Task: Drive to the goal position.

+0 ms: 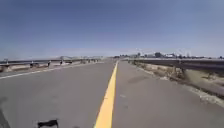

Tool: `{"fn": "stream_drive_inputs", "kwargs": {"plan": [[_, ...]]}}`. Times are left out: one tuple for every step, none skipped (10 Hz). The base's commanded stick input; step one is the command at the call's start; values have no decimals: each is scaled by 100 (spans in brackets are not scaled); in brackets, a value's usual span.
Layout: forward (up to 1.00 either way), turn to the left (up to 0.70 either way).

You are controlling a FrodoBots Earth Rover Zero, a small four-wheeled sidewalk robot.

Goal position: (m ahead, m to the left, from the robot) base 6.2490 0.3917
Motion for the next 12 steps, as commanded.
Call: {"fn": "stream_drive_inputs", "kwargs": {"plan": [[85, 0], [85, 0], [85, 0], [85, 0], [85, 0], [85, 0], [85, 0], [85, 0], [85, 0], [85, 0], [85, 0], [85, 0]]}}
